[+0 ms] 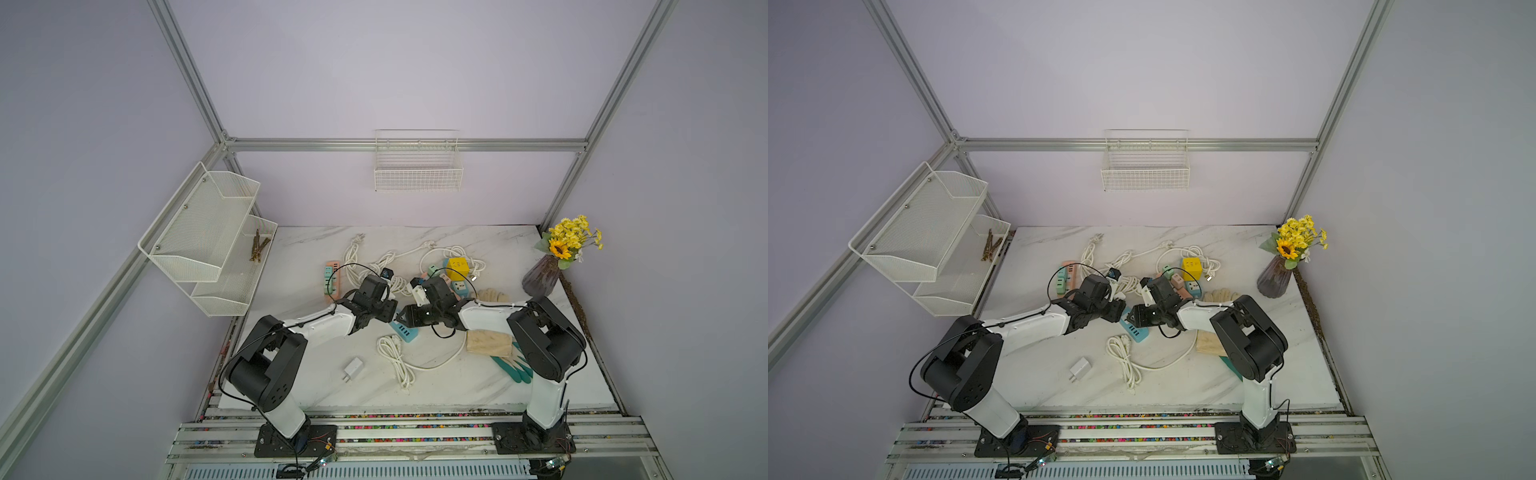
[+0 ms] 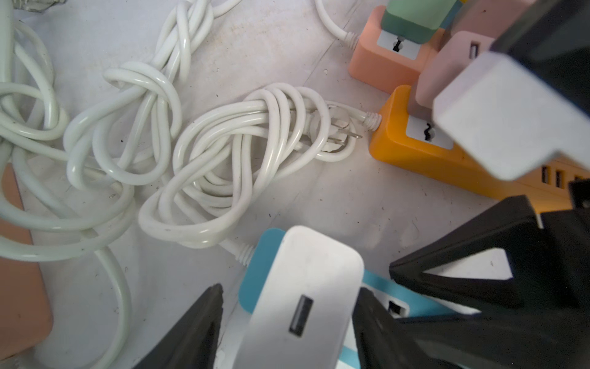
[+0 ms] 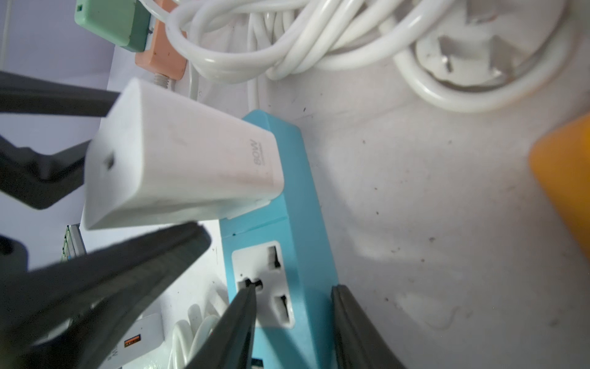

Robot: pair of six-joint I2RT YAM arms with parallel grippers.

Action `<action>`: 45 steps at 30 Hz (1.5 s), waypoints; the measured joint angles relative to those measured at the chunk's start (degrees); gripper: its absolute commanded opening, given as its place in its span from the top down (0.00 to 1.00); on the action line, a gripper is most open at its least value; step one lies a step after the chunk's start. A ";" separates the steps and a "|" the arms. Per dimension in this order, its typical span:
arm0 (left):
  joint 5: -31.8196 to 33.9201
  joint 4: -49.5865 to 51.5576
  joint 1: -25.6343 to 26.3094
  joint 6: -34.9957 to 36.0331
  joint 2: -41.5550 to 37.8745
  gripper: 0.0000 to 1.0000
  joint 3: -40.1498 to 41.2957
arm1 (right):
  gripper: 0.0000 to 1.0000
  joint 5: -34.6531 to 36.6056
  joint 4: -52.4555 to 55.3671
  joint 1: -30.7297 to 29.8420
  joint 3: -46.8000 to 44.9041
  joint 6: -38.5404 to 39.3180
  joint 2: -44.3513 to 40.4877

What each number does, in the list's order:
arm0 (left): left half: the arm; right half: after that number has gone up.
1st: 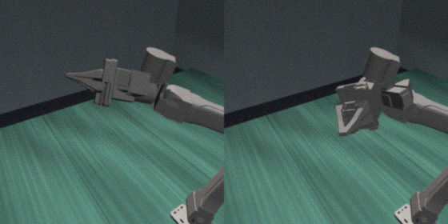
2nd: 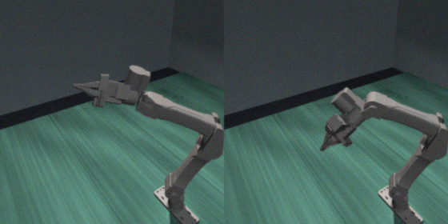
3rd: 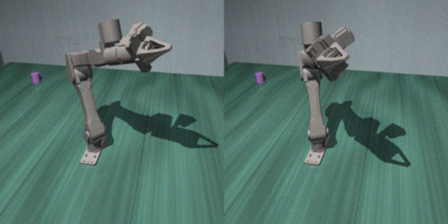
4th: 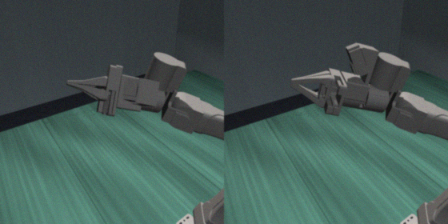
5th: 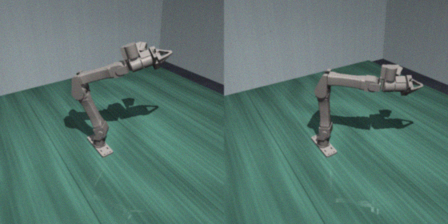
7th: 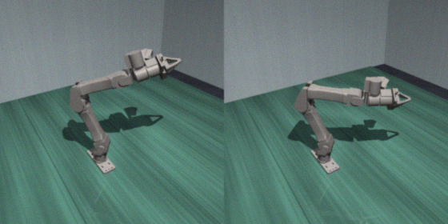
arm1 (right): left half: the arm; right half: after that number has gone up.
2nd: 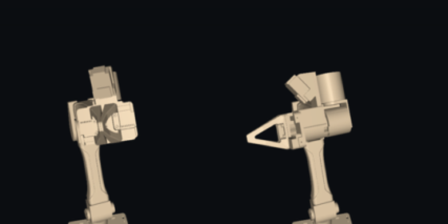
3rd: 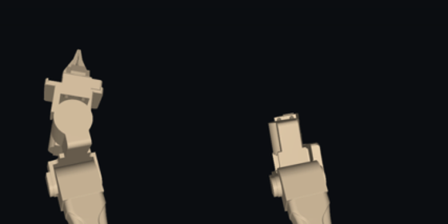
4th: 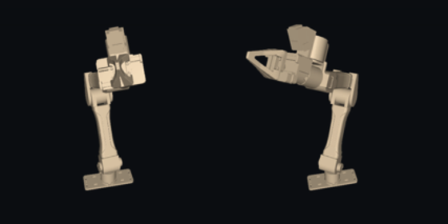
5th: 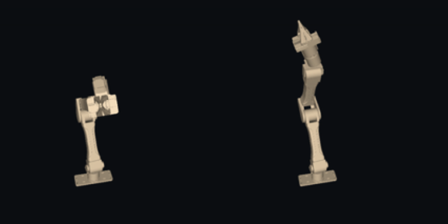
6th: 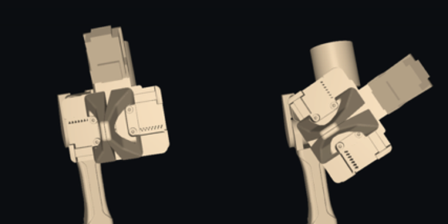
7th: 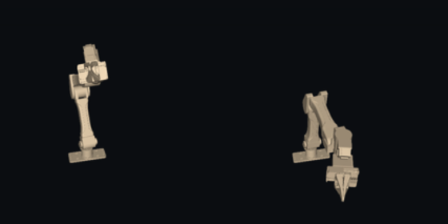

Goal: Pull the plug off the socket
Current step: Remove the plug from the socket.

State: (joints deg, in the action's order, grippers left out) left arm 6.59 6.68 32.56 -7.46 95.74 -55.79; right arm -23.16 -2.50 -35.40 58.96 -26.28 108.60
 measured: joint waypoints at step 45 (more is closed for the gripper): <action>1.46 4.94 0.79 -1.22 -5.92 0.68 4.35 | 0.63 -2.12 3.87 -0.66 6.01 2.64 3.89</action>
State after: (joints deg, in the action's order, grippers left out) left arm 8.05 11.62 33.34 -8.69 89.82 -51.44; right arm -25.28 1.37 -36.05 64.97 -23.64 112.49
